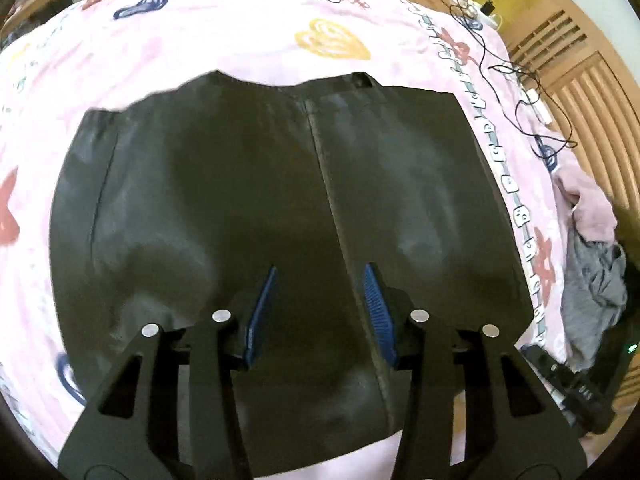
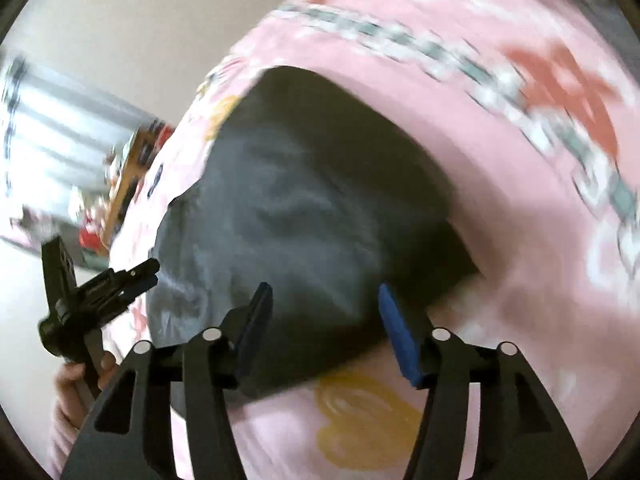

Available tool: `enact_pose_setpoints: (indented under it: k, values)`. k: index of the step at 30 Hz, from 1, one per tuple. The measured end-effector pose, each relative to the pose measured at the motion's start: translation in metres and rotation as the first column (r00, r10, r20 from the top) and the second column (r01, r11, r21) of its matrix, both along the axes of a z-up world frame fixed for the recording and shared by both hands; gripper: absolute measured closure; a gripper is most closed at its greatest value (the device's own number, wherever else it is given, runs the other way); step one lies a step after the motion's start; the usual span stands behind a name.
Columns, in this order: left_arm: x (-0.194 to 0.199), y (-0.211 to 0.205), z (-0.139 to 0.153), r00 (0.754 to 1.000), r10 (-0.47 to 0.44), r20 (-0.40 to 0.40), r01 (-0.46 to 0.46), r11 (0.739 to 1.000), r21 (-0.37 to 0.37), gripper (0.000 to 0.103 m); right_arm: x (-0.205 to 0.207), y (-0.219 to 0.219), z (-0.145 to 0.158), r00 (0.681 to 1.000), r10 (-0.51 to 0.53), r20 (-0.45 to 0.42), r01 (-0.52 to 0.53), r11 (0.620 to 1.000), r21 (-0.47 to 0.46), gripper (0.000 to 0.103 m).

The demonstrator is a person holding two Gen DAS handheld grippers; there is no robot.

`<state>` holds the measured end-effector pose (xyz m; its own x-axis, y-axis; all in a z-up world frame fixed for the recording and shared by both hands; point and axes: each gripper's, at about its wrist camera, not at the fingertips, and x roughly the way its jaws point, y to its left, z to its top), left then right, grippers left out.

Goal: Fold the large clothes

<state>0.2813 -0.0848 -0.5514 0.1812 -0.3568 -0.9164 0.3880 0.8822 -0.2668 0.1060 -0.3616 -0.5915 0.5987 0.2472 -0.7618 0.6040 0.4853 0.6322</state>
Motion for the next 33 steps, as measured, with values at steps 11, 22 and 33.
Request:
enact_pose_setpoints:
  k: [11, 22, 33]
  values:
    - [-0.022, -0.015, -0.022, 0.998, 0.018, 0.062, -0.032, 0.974, 0.225, 0.103, -0.021, -0.024, -0.069, 0.984, -0.158, 0.079, 0.126, 0.941, 0.313, 0.035]
    - [0.025, -0.007, -0.091, 0.985, 0.11, -0.135, -0.08, 0.974, 0.211, 0.103, -0.012, -0.021, -0.085, 0.965, -0.24, 0.109, 0.186, 0.915, 0.358, 0.017]
    - [-0.002, -0.009, -0.043, 0.996, 0.063, -0.071, -0.051, 0.986, 0.159, 0.103, -0.012, -0.019, -0.088, 0.937, -0.316, 0.151, 0.253, 0.909, 0.33, 0.009]
